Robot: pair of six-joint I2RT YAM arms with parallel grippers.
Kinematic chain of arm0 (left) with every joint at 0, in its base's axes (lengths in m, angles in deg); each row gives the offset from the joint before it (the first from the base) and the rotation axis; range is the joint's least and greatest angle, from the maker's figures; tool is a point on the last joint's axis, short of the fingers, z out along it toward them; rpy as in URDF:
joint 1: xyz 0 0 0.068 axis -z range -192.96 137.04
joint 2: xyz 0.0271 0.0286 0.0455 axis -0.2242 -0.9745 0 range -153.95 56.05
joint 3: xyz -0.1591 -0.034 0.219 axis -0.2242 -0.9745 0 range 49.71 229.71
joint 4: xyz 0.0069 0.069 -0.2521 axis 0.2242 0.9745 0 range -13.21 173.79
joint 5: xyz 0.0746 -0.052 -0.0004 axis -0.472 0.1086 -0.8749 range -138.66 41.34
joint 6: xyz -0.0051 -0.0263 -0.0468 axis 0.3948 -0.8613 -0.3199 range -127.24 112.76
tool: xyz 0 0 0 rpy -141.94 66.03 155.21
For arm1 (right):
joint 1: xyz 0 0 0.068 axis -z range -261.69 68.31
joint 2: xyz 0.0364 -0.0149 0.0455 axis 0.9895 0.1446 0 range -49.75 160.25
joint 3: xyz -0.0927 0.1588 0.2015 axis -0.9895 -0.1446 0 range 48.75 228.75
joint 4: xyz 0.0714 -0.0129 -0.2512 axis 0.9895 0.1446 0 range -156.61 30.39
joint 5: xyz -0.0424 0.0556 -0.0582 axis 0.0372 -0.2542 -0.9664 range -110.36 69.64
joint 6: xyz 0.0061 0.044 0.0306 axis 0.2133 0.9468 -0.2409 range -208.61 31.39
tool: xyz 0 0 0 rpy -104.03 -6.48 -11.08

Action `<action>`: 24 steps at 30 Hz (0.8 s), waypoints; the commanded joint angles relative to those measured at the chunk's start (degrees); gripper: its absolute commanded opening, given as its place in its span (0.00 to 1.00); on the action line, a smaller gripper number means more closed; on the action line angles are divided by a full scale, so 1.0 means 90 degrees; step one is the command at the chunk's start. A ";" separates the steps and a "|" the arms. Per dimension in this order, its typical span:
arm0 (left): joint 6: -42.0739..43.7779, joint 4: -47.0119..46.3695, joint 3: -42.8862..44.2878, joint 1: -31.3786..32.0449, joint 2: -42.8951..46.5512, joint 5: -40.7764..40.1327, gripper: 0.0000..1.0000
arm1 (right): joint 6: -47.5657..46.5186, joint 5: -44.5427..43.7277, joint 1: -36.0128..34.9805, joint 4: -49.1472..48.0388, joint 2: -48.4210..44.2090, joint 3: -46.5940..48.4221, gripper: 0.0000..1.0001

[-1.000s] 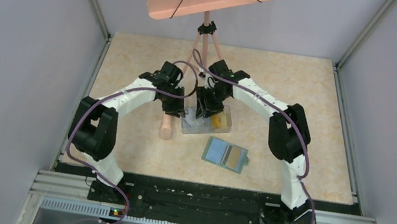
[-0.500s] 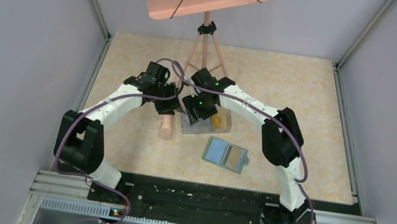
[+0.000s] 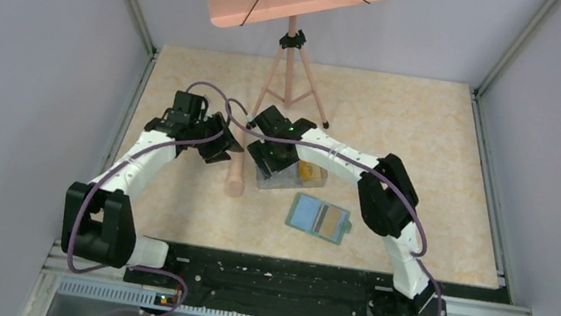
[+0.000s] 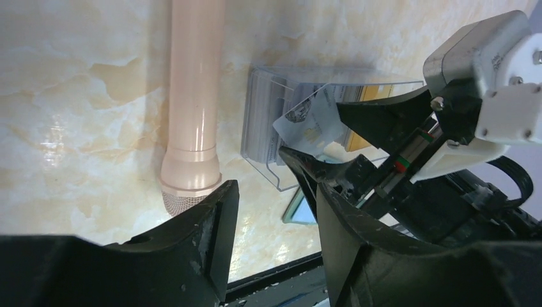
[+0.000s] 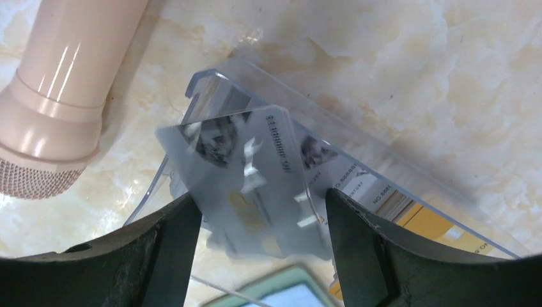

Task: Put the credit cards into the card holder
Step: Pick up the credit card from the storage box.

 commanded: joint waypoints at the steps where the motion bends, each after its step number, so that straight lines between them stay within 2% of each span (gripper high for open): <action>1: 0.0028 -0.0142 -0.0147 -0.0251 0.0280 0.0308 0.53 | -0.0185 -0.0674 -0.0283 -0.0046 0.0246 0.0142 0.71; 5: 0.0153 -0.0055 -0.0136 -0.0376 0.0216 0.0419 0.53 | -0.0193 -0.1154 -0.0350 -0.0046 0.0266 0.0105 0.69; 9: 0.0304 0.0064 -0.0032 -0.0402 0.0094 0.0536 0.53 | -0.0168 -0.1139 -0.0381 -0.0044 0.0134 0.0268 0.62; 11: 0.0353 0.0085 0.0011 -0.0402 0.0010 0.0604 0.53 | -0.0151 -0.1058 -0.0400 0.0008 0.0076 0.0404 0.53; 13: 0.0397 0.0077 0.0040 -0.0402 -0.0077 0.0671 0.53 | -0.0134 -0.1005 -0.0399 0.0167 0.0081 0.0603 0.50; 16: 0.0442 0.0061 0.0093 -0.0402 -0.0224 0.0793 0.53 | -0.0123 -0.0961 -0.0402 0.0379 0.0101 0.0808 0.50; 20: 0.0488 0.0037 0.0124 -0.0402 -0.0346 0.0892 0.52 | -0.0059 -0.0864 -0.0390 0.0570 -0.0003 0.0940 0.57; 24: 0.0559 0.0065 0.0164 -0.0402 -0.0409 0.0903 0.52 | 0.0132 -0.0570 -0.0270 0.0648 -0.0231 0.0806 0.59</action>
